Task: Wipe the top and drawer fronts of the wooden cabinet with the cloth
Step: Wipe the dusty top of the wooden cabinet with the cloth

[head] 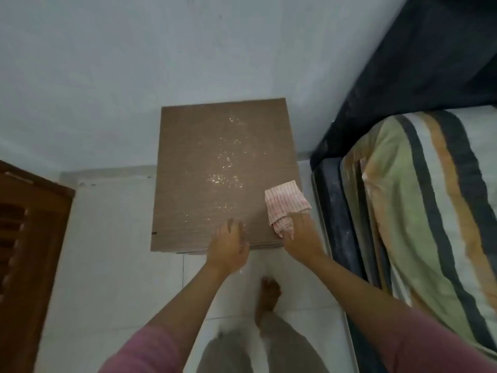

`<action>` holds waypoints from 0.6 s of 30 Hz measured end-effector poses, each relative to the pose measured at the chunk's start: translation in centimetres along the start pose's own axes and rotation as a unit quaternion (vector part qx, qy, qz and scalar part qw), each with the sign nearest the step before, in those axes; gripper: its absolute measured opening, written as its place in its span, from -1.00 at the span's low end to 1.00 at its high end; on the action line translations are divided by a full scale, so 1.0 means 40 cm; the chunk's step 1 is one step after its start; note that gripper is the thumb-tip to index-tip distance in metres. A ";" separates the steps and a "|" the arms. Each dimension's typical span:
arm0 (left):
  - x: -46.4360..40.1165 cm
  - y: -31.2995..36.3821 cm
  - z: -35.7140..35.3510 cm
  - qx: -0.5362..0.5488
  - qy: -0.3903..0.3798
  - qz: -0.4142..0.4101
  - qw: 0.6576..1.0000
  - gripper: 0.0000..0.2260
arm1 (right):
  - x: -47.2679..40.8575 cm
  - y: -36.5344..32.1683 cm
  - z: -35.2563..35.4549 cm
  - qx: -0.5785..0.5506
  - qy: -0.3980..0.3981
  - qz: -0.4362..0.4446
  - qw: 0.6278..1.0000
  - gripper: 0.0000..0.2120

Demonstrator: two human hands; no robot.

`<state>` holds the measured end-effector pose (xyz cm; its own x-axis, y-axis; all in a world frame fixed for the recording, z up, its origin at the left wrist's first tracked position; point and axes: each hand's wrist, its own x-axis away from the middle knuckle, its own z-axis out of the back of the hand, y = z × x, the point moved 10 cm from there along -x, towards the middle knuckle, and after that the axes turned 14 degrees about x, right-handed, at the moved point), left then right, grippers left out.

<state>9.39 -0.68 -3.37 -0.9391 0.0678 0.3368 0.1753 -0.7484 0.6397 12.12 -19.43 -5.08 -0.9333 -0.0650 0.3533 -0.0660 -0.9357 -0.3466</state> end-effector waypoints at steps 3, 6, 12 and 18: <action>-0.063 -0.017 -0.030 -0.011 -0.001 0.005 1.000 -0.48 | -0.064 -0.003 -0.006 0.044 0.020 0.014 0.999 -0.55; -0.128 -0.042 -0.068 -0.038 -0.020 0.001 0.999 -0.41 | -0.130 -0.006 -0.037 0.111 0.021 0.047 0.992 -0.56; -0.226 -0.078 -0.120 -0.102 -0.037 -0.056 0.993 -0.44 | -0.219 -0.024 -0.089 0.223 0.033 0.147 0.963 -0.52; -0.244 -0.122 -0.156 -0.130 -0.042 -0.085 0.987 -0.46 | -0.237 0.002 -0.134 0.202 0.084 0.177 0.960 -0.52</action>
<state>15.87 -1.80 -14.09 -0.9189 0.2529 0.3027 -0.0745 -0.8648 0.4965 19.07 -17.04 -13.10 -0.9181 -0.3780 0.1189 0.3756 -0.9258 -0.0429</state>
